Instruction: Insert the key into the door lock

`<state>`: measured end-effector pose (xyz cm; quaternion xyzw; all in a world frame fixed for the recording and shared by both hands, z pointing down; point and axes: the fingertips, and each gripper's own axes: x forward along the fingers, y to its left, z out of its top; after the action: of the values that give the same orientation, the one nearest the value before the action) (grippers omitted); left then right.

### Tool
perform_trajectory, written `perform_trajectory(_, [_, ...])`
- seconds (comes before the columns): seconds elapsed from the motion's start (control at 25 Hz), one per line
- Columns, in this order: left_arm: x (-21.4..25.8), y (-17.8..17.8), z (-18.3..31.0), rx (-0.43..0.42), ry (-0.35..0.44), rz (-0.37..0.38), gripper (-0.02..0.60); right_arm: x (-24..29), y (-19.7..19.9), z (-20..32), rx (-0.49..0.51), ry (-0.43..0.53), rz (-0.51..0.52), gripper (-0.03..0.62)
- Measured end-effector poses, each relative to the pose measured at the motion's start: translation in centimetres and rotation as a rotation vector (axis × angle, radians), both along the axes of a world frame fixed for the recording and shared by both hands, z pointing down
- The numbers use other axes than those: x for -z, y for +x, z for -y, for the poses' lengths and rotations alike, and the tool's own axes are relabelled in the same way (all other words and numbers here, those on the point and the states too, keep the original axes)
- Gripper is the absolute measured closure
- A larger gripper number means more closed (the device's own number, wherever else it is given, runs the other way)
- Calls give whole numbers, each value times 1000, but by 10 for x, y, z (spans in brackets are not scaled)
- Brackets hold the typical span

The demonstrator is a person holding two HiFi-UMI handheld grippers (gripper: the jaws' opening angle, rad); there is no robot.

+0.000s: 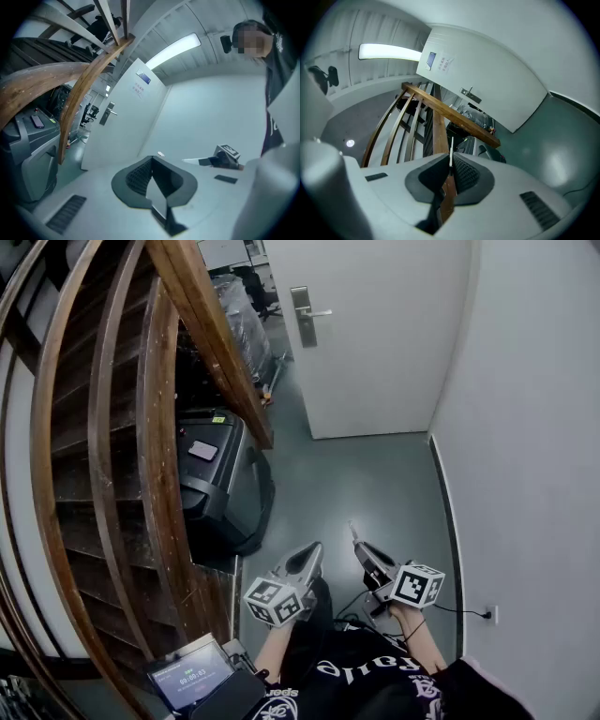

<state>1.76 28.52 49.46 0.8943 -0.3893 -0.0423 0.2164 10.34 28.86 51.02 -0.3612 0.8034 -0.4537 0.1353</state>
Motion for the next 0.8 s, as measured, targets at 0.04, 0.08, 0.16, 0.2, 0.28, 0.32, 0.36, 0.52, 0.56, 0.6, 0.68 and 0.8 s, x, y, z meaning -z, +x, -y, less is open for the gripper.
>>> perform_trajectory(0.04, [-2, -3, 10, -1, 0, -2, 577, -1, -3, 9, -1, 2, 1, 557])
perform_trajectory(0.08, [-5, -7, 21, -2, 0, -3, 577, -3, -7, 19, -1, 3, 3, 557])
perform_trajectory(0.16, [-9, -16, 48, -3, -1, -6, 577, -6, -16, 43, -2, 3, 3, 557])
perform_trajectory(0.2, [-10, -21, 63, -4, -1, -7, 577, -7, -22, 56, -2, 1, 3, 557])
perform_trajectory(0.28, [-8, -31, 97, -12, 0, -10, 577, -9, -33, 87, -7, -6, 1, 557])
perform_trajectory(0.32, [-5, -37, 113, -20, 4, -12, 577, -8, -40, 102, -12, -11, 1, 557])
perform_trajectory(0.36, [0, -42, 130, -32, 10, -14, 577, -6, -47, 118, -17, -15, 3, 557])
perform_trajectory(0.52, [20, -69, 200, -62, 46, -12, 577, 9, -75, 186, -40, 4, 1, 557])
perform_trajectory(0.56, [26, -77, 217, -63, 56, -15, 577, 14, -80, 202, -48, 15, 0, 557])
perform_trajectory(0.6, [31, -83, 232, -64, 68, -22, 577, 19, -85, 217, -57, 26, 2, 557])
perform_trajectory(0.68, [38, -94, 258, -68, 84, -39, 577, 29, -95, 243, -74, 43, 8, 557])
perform_trajectory(0.8, [33, -106, 284, -73, 75, -60, 577, 33, -106, 273, -98, 47, 5, 557])
